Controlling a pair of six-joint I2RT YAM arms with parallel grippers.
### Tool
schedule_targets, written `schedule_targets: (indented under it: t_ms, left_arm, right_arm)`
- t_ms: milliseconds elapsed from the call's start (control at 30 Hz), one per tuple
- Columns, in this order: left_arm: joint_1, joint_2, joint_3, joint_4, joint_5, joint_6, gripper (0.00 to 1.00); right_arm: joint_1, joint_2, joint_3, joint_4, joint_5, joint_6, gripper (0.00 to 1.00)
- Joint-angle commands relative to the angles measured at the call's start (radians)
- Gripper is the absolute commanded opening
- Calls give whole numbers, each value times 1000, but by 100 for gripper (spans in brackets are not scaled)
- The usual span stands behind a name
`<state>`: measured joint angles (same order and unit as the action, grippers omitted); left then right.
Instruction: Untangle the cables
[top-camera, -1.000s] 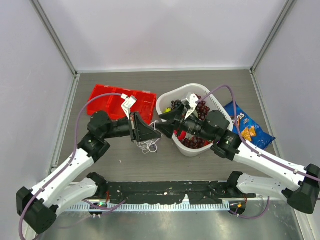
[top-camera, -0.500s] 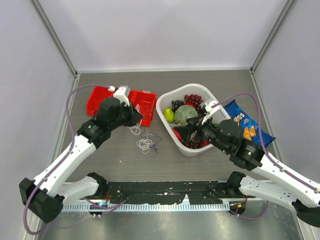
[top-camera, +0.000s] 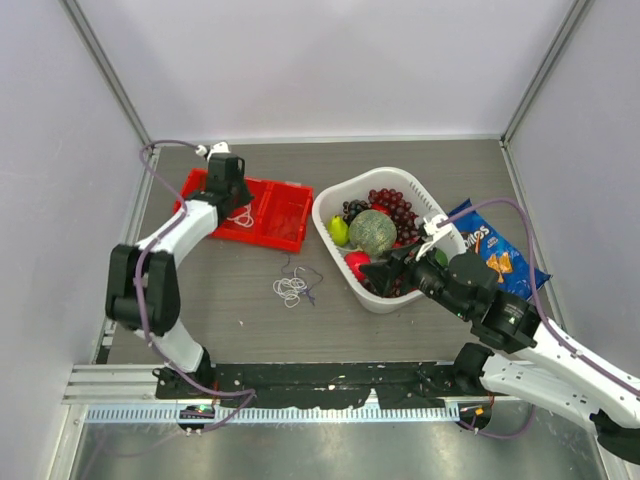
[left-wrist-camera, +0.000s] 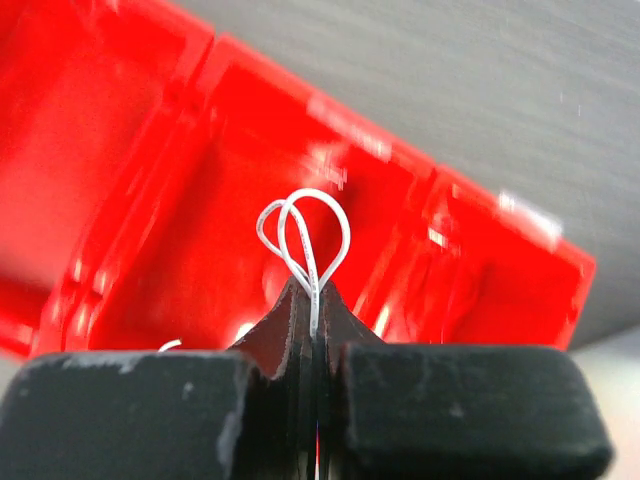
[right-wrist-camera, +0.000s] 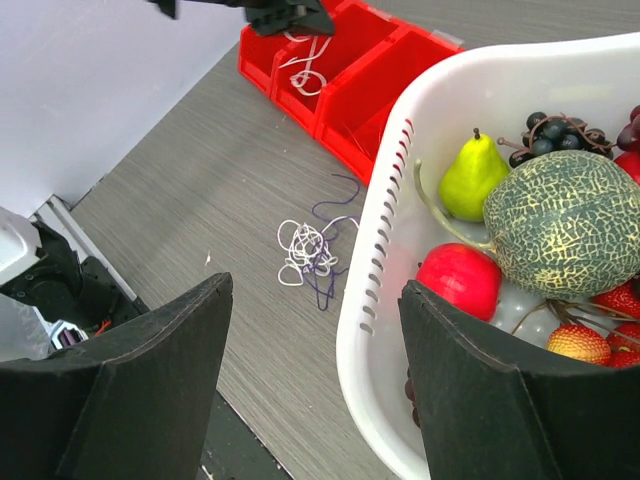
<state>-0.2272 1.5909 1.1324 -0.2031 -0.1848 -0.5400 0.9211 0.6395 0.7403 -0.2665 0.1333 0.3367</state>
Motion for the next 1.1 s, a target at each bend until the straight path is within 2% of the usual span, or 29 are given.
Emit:
schedule_targets:
  t_ms: [0,100,200,400,500,600,733,867,900,1000,1033,1067]
  left_arm:
    - [34,165,162,180,22,69,0]
    - [45,271,237,179,29,113,0]
    - [58,331,270,108,37,77,0]
    - [60,297,150,159,42,-41,0]
    - [60,329,176,104,21,-61,2]
    - [60,362,234,5,-11,-74,15]
    - [61,333,222,-1,-28,-84,37]
    - [61,281,199,-21,-45,-90,47]
    - [60,267,191,-21,-42,-94,53]
    - [60,221,172,-41,-42,-120,59]
    - [60,196,165,-47,-42,-132,64]
    - [60,178,159,-54,-38,-146,73]
  right_arm:
    - [1,-24,-2,3,28,9,73]
    - [2,-18,2,-10,19,4,73]
    - [1,-24,5,-23,22,2,73]
    - [2,-20,2,9,22,-10,73]
    - [1,5,10,10,6,-10,73]
    - [2,15,10,12,-4,-8,73]
    - [2,11,-4,18,0,8,73]
    - [1,8,-24,44,-8,21,73]
    - [2,11,-25,49,-8,27,73]
    - [1,32,-29,55,-18,31,73]
    - [2,35,-25,56,-24,33,73]
    - [2,45,-24,56,-30,32,73]
